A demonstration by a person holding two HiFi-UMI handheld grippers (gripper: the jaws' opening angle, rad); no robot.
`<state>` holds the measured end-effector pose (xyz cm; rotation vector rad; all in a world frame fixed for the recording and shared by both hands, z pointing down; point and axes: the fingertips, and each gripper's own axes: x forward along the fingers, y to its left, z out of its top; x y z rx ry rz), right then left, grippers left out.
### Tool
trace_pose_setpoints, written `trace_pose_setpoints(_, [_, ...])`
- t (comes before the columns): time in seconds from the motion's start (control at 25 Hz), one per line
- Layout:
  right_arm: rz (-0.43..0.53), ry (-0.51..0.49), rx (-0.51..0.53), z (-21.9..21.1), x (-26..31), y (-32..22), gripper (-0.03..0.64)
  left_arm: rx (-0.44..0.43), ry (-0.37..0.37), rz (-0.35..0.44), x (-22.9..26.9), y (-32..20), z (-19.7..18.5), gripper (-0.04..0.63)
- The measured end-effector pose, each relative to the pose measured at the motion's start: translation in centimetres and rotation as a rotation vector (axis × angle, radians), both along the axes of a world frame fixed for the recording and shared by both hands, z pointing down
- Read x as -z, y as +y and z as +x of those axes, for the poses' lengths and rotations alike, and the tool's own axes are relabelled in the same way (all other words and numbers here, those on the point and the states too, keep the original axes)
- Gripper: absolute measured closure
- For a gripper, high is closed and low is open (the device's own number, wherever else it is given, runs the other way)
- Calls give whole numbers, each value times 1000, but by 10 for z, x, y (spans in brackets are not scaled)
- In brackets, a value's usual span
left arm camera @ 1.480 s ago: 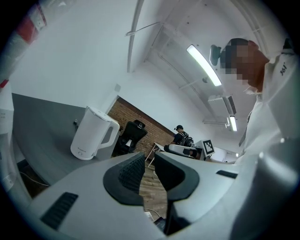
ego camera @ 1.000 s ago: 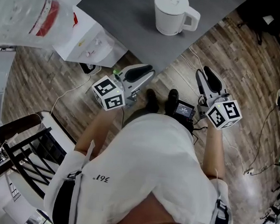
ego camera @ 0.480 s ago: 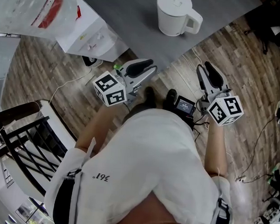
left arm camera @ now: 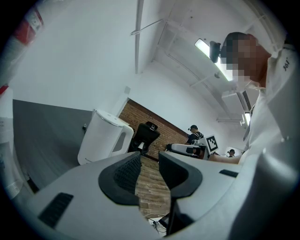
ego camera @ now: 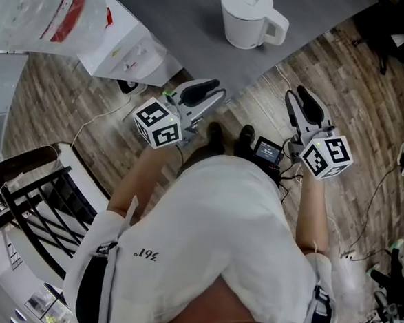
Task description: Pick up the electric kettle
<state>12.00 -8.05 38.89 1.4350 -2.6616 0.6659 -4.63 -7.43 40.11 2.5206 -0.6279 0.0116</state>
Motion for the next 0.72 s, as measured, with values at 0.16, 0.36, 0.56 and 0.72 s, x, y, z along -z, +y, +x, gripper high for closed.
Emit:
trace_pose_setpoints(0.16, [3,13,24,0,0,-4,502,7,-7,1,-1,-6,0,489])
trace_pose_setpoints(0.36, [2,25,23,1,-2,-11,502,17,-17,3,-3,-13,-1,486])
trace_pose_setpoints(0.56, [4,47,42,-3,-6,-19,502,26,-27,5,-7,-22,-4,483])
trace_pose_setpoints(0.72, [6,64,59,-6,-9,-28,502,31,-45,7,-11,-34,-8,477])
